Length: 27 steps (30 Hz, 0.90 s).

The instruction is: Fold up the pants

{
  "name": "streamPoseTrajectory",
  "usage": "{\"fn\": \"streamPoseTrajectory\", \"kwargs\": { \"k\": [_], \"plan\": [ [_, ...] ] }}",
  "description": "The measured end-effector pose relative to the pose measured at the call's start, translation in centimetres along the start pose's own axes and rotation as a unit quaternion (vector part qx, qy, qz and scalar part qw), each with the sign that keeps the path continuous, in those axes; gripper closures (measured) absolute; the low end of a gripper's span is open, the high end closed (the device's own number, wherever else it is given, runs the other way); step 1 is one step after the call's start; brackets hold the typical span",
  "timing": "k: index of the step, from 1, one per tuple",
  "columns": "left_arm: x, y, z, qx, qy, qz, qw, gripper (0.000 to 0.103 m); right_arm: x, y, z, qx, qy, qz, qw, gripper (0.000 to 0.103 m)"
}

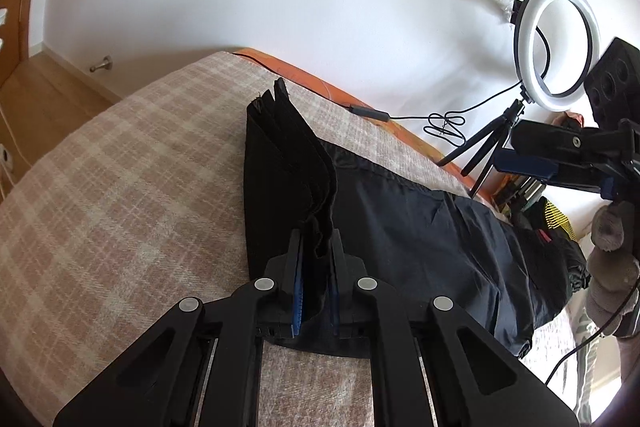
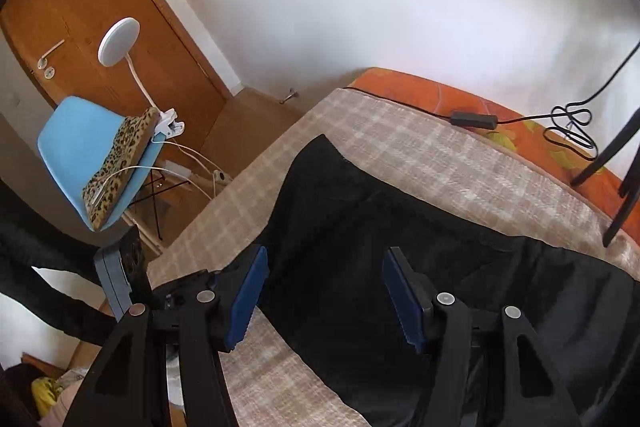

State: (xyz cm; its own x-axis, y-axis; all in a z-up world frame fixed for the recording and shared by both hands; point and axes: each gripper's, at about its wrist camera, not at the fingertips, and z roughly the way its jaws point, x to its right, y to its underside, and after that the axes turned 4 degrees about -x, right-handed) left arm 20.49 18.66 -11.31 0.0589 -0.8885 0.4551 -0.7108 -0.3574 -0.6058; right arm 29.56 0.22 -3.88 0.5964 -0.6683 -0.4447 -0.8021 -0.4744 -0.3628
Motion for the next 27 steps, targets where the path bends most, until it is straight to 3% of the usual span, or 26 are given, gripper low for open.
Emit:
{"fn": "streamPoseTrajectory", "kwargs": {
  "k": [4, 9, 10, 12, 15, 16, 19, 23, 25, 27],
  "plan": [
    [0.9, 0.3, 0.0, 0.001, -0.002, 0.023, 0.9997, 0.094, -1.5, -2.9, 5.8, -0.043, -0.025, 0.011, 0.999, 0.04],
    [0.9, 0.4, 0.0, 0.001, -0.005, 0.028, 0.9996, 0.094, -2.4, -5.0, 11.8, -0.075, -0.008, 0.014, 0.997, 0.041],
    [0.8, 0.5, 0.0, 0.001, -0.008, 0.027, 0.9996, 0.094, -2.4, -5.3, 12.9, -0.08, -0.005, 0.017, 0.997, 0.044],
    [0.7, 0.4, -0.2, 0.006, -0.017, 0.029, 0.9994, 0.094, -2.4, -5.7, 14.8, -0.093, -0.016, 0.023, 0.995, 0.073],
    [0.2, 0.3, -0.3, 0.014, -0.035, 0.026, 0.999, 0.09, -2.4, -6.1, 17.1, -0.104, -0.011, 0.028, 0.994, 0.078],
    [-0.1, 0.2, -0.2, 0.009, -0.039, 0.021, 0.999, 0.084, -2.4, -6.2, 17.6, -0.104, -0.008, 0.029, 0.994, 0.08],
    [-1.5, 0.1, 0.4, -0.003, -0.066, -0.011, 0.9978, 0.048, -2.3, -6.4, 18.4, -0.103, -0.013, 0.038, 0.994, 0.082],
    [-3.7, -0.2, 1.3, -0.024, -0.039, -0.059, 0.9972, 0.048, -2.7, -6.9, 18.7, -0.102, -0.007, 0.033, 0.994, 0.083],
    [-4.0, -0.4, 1.2, -0.013, -0.027, -0.065, 0.9974, 0.05, -3.0, -7.1, 18.7, -0.103, 0.006, 0.028, 0.994, 0.08],
    [-4.0, -0.6, 0.6, 0.006, -0.022, -0.06, 0.9979, 0.08, -3.2, -7.4, 18.7, -0.109, 0.024, 0.025, 0.993, 0.063]
  ]
}}
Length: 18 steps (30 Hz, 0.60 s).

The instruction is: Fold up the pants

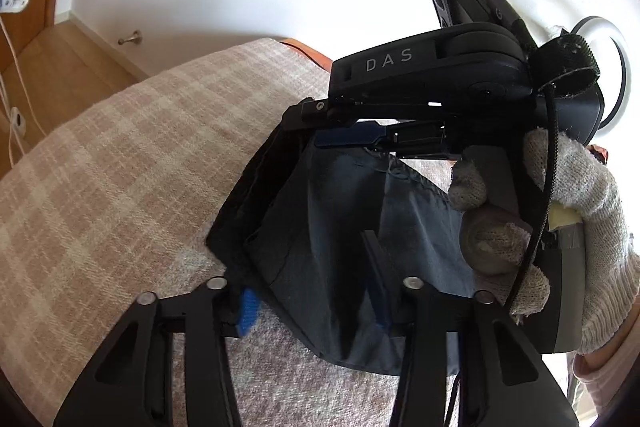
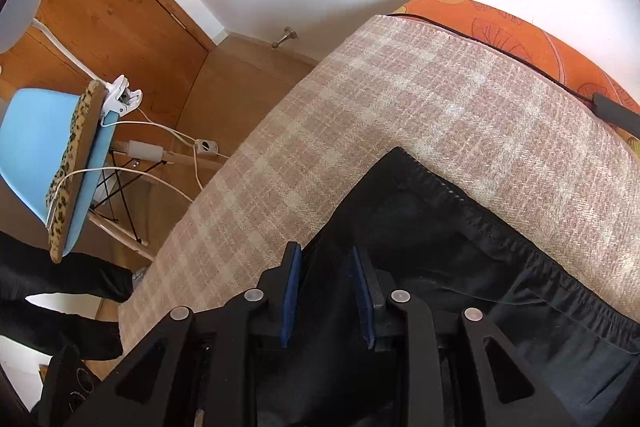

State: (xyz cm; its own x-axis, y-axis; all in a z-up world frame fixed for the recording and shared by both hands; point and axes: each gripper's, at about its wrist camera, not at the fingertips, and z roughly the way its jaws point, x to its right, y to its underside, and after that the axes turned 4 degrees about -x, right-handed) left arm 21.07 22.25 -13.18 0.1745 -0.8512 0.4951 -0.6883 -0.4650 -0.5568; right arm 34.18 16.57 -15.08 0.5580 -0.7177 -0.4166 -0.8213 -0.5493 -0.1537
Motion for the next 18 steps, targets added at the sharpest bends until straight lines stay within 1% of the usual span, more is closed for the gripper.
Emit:
{"fn": "streamPoseTrajectory", "kwargs": {
  "k": [1, 4, 5, 6, 9, 13, 14, 15, 16, 18],
  "plan": [
    [0.2, -0.1, -0.3, 0.006, -0.001, 0.009, 0.9999, 0.092, -0.1, -0.1, -0.2, -0.001, 0.008, -0.001, 1.0, 0.06],
    [1.3, 0.1, -0.5, 0.015, 0.008, 0.043, 0.9989, 0.094, -0.4, -0.6, -0.7, -0.004, 0.033, -0.003, 0.999, 0.054],
    [1.7, 0.2, -0.6, 0.019, 0.006, 0.054, 0.9983, 0.096, -0.5, -0.8, -0.9, -0.005, 0.039, -0.001, 0.999, 0.047],
    [2.1, 0.3, -0.8, 0.024, 0.008, 0.065, 0.9976, 0.096, -0.6, -1.0, -1.0, -0.008, 0.044, -0.001, 0.999, 0.044],
    [2.8, 0.6, -1.1, 0.029, 0.01, 0.086, 0.9958, 0.097, -1.7, -1.5, -1.1, -0.018, 0.056, -0.018, 0.998, 0.044],
    [3.0, 0.6, -1.1, 0.028, 0.012, 0.088, 0.9957, 0.098, -2.2, -1.7, 0.4, -0.056, 0.095, -0.035, 0.993, 0.045],
    [3.1, 0.7, -1.2, 0.028, 0.011, 0.088, 0.9956, 0.098, -2.0, -1.6, 0.8, -0.063, 0.1, -0.034, 0.992, 0.053],
    [3.1, 0.7, -1.2, 0.028, 0.013, 0.09, 0.9955, 0.098, -1.7, -1.5, 1.1, -0.068, 0.099, -0.033, 0.992, 0.066],
    [3.2, 0.8, -1.3, 0.027, 0.013, 0.092, 0.9953, 0.098, -1.3, -1.3, 1.4, -0.072, 0.097, -0.029, 0.992, 0.072],
    [3.5, 1.1, -1.5, 0.026, 0.012, 0.099, 0.9947, 0.099, -0.8, -0.9, 1.4, -0.068, 0.088, -0.029, 0.993, 0.092]
  ]
}}
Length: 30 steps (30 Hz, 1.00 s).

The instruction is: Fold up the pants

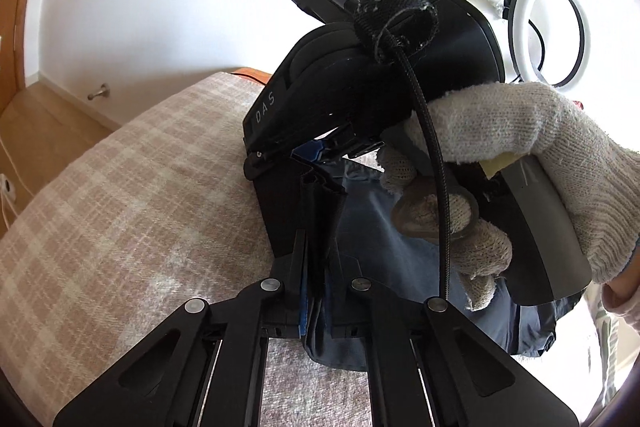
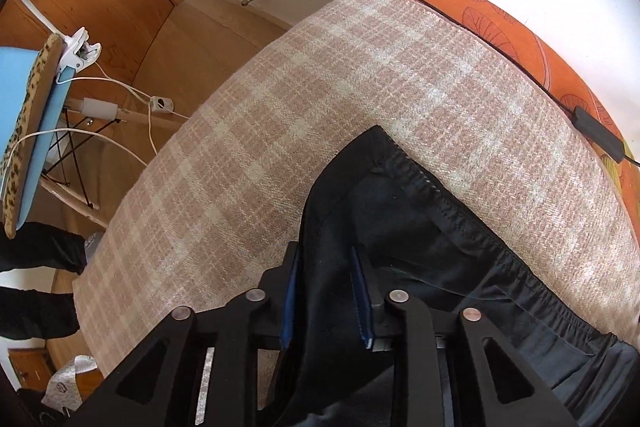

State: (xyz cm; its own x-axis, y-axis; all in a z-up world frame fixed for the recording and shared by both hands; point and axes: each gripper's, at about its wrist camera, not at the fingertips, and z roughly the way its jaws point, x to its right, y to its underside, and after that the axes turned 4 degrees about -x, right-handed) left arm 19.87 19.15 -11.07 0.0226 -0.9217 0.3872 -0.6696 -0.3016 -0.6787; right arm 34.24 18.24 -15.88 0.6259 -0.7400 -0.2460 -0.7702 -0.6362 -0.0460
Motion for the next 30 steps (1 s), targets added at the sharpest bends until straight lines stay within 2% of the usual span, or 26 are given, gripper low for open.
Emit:
{"fn": "streamPoseTrajectory", "kwargs": {
  "k": [2, 3, 7, 10, 13, 19, 25, 30],
  "plan": [
    [0.5, 0.0, 0.0, 0.002, 0.003, 0.004, 1.0, 0.099, 0.3, 0.5, -0.4, 0.012, -0.017, -0.001, 1.0, 0.1],
    [0.9, -0.1, 0.0, 0.005, 0.005, 0.003, 1.0, 0.1, 0.5, 0.7, -0.9, 0.023, -0.025, 0.005, 0.999, 0.101],
    [0.7, -0.5, -1.2, 0.021, 0.015, -0.009, 0.9996, 0.101, 1.0, 1.4, -2.8, 0.06, -0.064, 0.027, 0.996, 0.102],
    [0.3, -1.0, -2.7, 0.04, 0.019, -0.023, 0.9988, 0.101, 0.8, 1.5, -4.2, 0.084, -0.071, 0.039, 0.993, 0.102],
    [-0.5, -1.2, -4.1, 0.054, 0.028, -0.042, 0.9973, 0.101, -0.4, 1.0, -5.6, 0.101, -0.088, 0.037, 0.99, 0.102],
    [-2.1, -2.2, -7.5, 0.088, 0.015, -0.054, 0.9945, 0.101, -4.2, -0.3, -7.0, 0.121, -0.123, 0.022, 0.985, 0.102],
    [-1.2, -3.0, -11.2, 0.119, 0.002, -0.031, 0.9924, 0.101, -8.6, -0.8, -9.7, 0.141, -0.162, -0.022, 0.976, 0.102],
    [2.2, -3.1, -11.6, 0.113, 0.013, 0.002, 0.9935, 0.101, -7.3, 0.7, -12.6, 0.158, -0.179, -0.023, 0.971, 0.102]
  ]
}}
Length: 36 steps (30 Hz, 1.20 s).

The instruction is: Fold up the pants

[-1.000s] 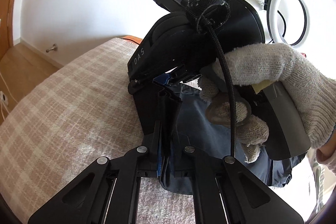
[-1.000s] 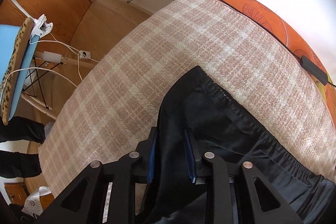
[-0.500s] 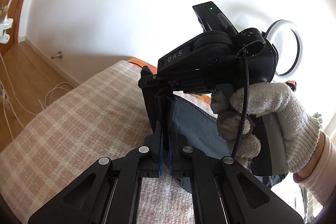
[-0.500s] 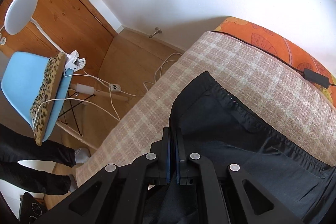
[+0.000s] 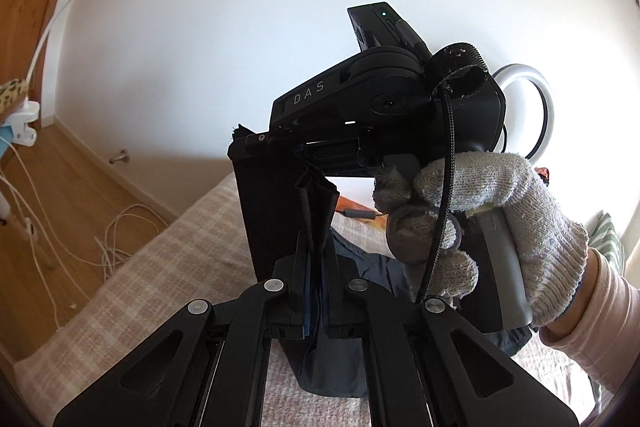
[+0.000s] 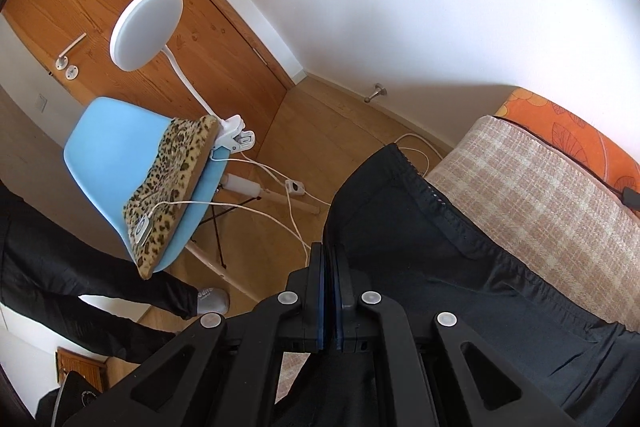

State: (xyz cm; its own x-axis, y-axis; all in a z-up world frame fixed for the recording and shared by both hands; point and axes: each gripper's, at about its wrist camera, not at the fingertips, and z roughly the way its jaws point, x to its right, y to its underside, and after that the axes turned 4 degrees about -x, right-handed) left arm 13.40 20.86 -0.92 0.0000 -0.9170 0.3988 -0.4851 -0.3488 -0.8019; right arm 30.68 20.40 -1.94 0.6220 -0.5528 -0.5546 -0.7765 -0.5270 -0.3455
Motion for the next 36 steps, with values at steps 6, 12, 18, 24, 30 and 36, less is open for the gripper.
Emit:
{"fn": "streamPoseTrajectory", "kwargs": {
  "k": [6, 12, 18, 24, 30, 36],
  "plan": [
    [5.1, 0.3, 1.5, -0.04, 0.05, 0.034, 0.9974, 0.101, 3.3, 1.0, -7.1, 0.041, 0.003, 0.018, 0.999, 0.102],
    [11.4, 1.8, 1.1, -0.081, 0.114, 0.062, 0.9882, 0.089, 8.0, 4.1, -14.9, 0.083, 0.015, 0.046, 0.995, 0.102],
    [13.0, 1.7, 0.4, -0.074, 0.099, 0.085, 0.9887, 0.073, 14.4, 10.6, -20.8, 0.098, 0.027, 0.092, 0.991, 0.102],
    [13.2, 3.2, 4.7, -0.121, 0.097, 0.085, 0.9843, 0.073, 21.8, 17.7, -26.3, 0.102, 0.058, 0.153, 0.981, 0.102],
    [16.6, 6.9, 9.5, -0.194, 0.107, 0.119, 0.9679, 0.073, 30.7, 24.3, -29.1, 0.1, 0.1, 0.245, 0.959, 0.102],
    [17.4, 12.2, 13.1, -0.271, 0.085, 0.149, 0.9471, 0.073, 35.6, 27.7, -27.6, 0.096, 0.072, 0.287, 0.95, 0.101]
  ]
}}
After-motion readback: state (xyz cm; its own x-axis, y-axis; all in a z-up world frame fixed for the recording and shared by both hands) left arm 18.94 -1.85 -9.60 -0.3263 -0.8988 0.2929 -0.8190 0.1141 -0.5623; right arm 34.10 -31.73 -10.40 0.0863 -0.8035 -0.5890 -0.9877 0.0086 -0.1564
